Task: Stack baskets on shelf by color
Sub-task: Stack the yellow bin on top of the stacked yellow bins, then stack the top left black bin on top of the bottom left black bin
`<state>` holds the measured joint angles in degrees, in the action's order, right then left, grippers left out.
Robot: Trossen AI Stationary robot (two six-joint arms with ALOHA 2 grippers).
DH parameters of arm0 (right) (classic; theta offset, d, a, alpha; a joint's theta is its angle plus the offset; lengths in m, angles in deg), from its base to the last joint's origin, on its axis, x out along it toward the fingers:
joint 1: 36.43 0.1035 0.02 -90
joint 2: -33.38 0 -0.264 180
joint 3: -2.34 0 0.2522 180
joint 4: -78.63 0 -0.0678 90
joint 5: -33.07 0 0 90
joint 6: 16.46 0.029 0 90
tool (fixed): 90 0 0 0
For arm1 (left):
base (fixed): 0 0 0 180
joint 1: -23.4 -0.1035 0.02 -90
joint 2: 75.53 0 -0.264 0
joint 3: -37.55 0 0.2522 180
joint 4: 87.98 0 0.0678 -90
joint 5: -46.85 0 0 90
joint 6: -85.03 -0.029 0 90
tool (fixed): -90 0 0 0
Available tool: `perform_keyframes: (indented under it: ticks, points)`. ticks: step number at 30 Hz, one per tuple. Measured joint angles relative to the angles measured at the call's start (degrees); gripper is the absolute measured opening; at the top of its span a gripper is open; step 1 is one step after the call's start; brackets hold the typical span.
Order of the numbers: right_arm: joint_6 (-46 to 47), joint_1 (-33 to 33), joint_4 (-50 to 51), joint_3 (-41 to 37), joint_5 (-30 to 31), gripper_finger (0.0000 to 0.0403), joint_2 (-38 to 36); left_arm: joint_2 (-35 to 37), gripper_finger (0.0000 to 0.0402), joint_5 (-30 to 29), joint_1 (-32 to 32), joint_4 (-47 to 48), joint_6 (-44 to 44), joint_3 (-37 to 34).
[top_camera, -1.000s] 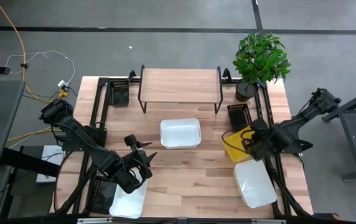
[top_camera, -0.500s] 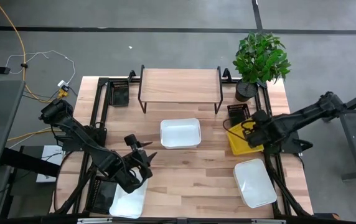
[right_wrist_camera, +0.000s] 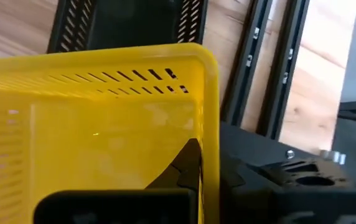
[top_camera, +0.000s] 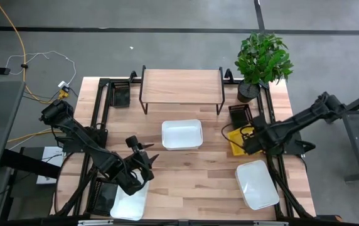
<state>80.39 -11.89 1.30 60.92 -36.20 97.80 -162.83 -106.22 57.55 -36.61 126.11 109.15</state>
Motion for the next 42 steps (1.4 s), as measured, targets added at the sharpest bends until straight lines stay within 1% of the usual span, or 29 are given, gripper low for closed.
perform_keyframes:
  ticks: [6, 10, 15, 20, 24, 26, 28, 30, 34, 38, 40, 42]
  points:
    - [8.2, 5.2, -2.2, 0.0, 1.6, 0.0, 0.0, 0.0, 0.0213, 0.9, 0.0, -0.2, -0.8, 0.0]
    - [11.2, 7.7, -4.9, 0.0, 2.8, 0.0, 0.0, 0.0, 0.0213, 1.2, 0.0, -0.2, -0.8, 0.0]
    - [11.4, 9.3, -8.0, 0.0, 3.1, 0.0, 0.0, 0.0, 0.0213, 1.2, 0.0, -0.2, -0.8, 0.0]
    - [11.3, 9.4, -8.7, -0.1, 3.1, 0.0, 0.0, 0.0, 0.0213, 1.2, 0.0, -0.2, -0.8, 0.0]
    - [11.2, 9.4, -10.6, -2.3, 2.3, 0.0, 0.1, 0.0, 0.0213, 1.2, 0.0, -0.2, -0.8, 0.0]
    - [11.1, 9.4, -10.7, -2.1, 2.1, 0.0004, 0.5, 0.0, 0.0213, 1.2, 0.0, -0.2, -0.8, 0.0]
    - [11.1, 9.4, -11.1, -2.0, 1.9, 0.0015, 0.5, 0.0, 0.0213, 1.2, 0.0, -0.2, -0.8, 0.0]
    - [10.9, 9.4, -10.9, -2.0, 1.7, 0.0035, 0.4, 0.0, 0.0213, 1.3, 0.0, -0.2, -0.8, 0.0]
    - [9.4, 9.4, -10.5, -1.8, 1.7, 0.0094, 0.5, 0.0, 0.0213, 1.4, 0.0, -0.2, -0.8, 0.0]
    - [6.3, 9.4, -7.0, 1.6, 1.9, 0.0151, 0.5, 0.0, 0.0213, 1.3, 0.0, -0.2, -0.8, 0.0]
    - [6.1, 9.5, -3.8, 4.4, 3.8, 0.0172, 0.5, 0.0, 0.0213, 1.3, 0.0, -0.2, -0.8, 0.0]
    - [6.3, 10.1, -2.2, 6.9, 7.8, 0.0185, 0.4, 0.0, 0.0213, 1.3, 0.0, -0.2, -0.8, 0.0]
